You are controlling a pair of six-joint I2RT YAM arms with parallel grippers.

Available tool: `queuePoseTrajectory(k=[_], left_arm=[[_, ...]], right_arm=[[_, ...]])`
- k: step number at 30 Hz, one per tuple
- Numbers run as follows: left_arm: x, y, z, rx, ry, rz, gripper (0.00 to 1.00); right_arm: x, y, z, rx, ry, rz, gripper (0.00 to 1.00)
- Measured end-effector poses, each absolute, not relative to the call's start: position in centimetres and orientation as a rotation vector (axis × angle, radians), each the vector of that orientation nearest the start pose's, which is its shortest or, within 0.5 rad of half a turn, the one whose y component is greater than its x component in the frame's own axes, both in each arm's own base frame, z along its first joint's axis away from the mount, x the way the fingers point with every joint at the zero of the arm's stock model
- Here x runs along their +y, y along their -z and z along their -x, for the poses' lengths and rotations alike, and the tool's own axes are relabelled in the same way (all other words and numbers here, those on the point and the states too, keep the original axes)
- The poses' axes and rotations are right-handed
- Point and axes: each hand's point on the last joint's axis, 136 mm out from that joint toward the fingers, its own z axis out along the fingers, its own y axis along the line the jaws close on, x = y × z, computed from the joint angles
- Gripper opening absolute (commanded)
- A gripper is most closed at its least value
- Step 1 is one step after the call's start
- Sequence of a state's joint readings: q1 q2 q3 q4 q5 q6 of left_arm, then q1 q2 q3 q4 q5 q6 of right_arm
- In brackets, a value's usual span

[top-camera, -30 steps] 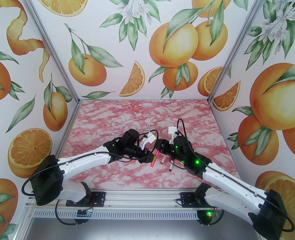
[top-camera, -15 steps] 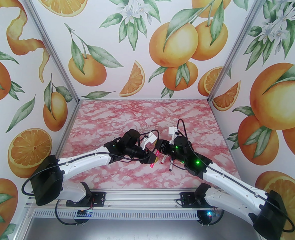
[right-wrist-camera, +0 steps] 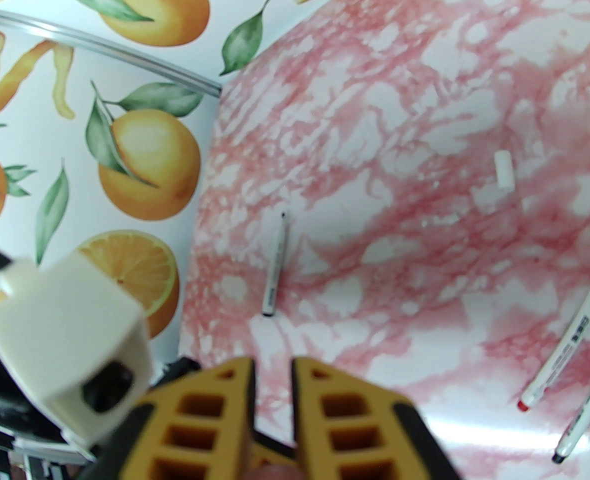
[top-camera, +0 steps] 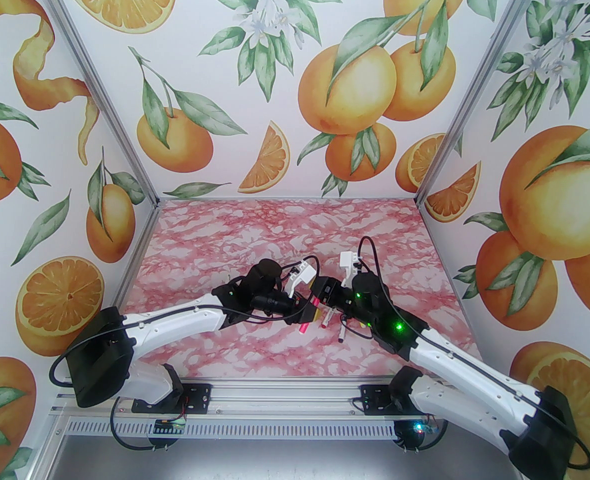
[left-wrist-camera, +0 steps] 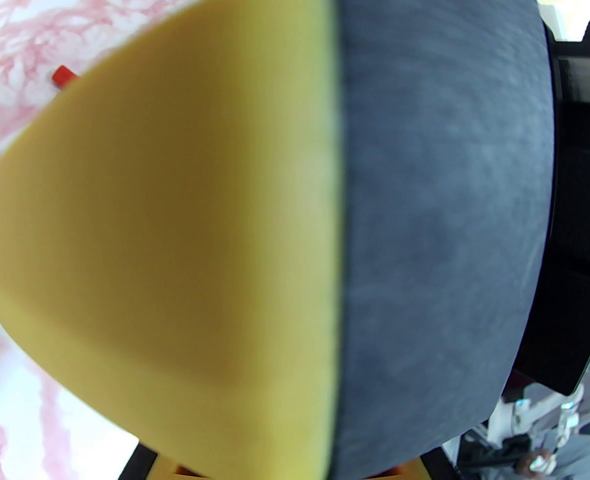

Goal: Open the pen caps

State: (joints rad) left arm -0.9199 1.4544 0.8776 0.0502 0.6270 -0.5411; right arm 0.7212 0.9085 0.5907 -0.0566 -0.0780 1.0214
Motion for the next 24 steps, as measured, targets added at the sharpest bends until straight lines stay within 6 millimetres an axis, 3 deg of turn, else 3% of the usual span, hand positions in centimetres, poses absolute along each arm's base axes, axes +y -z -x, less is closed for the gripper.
queuePoseTrajectory(k=[10, 24], left_arm=[[-39.1, -18.4, -16.6, 2.191, 1.420, -0.902, 0.03], [-40.4, -18.7, -17.0, 2.167, 1.185, -0.952, 0.00]], right_arm=[[22.6, -21.3, -24.3, 2.128, -1.153, -0.280, 0.14], [20.4, -21.7, -24.4, 2.134, -1.083, -0.361, 0.13]])
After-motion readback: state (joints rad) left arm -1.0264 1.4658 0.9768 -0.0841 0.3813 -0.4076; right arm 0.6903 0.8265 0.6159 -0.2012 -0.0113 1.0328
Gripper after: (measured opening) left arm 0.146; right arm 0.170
